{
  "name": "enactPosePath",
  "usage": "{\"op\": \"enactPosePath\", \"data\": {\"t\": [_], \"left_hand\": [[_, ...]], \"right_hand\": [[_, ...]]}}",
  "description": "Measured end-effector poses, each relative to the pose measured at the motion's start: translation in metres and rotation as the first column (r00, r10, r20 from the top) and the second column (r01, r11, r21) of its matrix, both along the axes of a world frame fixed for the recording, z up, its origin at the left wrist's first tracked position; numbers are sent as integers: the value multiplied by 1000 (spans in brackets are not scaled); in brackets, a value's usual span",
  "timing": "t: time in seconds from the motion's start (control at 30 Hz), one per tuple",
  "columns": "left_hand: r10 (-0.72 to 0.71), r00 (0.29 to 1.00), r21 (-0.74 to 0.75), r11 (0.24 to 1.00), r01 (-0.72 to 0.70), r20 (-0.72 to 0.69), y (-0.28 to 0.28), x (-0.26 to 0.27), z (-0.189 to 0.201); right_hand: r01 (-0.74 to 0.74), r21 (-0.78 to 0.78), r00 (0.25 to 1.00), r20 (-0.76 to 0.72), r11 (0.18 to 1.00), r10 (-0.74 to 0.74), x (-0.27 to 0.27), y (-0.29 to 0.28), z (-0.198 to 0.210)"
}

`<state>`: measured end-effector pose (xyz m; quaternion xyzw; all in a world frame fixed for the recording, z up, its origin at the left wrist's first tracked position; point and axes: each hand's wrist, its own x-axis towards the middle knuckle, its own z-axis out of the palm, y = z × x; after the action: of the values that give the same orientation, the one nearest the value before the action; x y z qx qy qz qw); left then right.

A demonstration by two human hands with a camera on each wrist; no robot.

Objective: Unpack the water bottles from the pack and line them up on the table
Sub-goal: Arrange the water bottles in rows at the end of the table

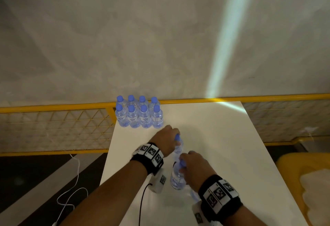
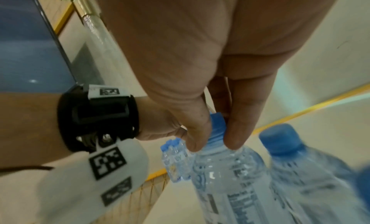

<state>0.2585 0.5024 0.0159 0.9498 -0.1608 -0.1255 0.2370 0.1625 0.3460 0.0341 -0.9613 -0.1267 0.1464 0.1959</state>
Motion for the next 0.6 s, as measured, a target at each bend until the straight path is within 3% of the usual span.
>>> {"op": "enactPosePath", "data": {"t": [0.3,0.6], "left_hand": [[-17,959,289,955,-68,283,7,128,12],[168,968,247,946,-212,189,24,204,-20]], "right_hand": [[62,4,996,63,998,-62,116,15,17],[31,-90,999,-28,995,-34,208,34,-10]]}}
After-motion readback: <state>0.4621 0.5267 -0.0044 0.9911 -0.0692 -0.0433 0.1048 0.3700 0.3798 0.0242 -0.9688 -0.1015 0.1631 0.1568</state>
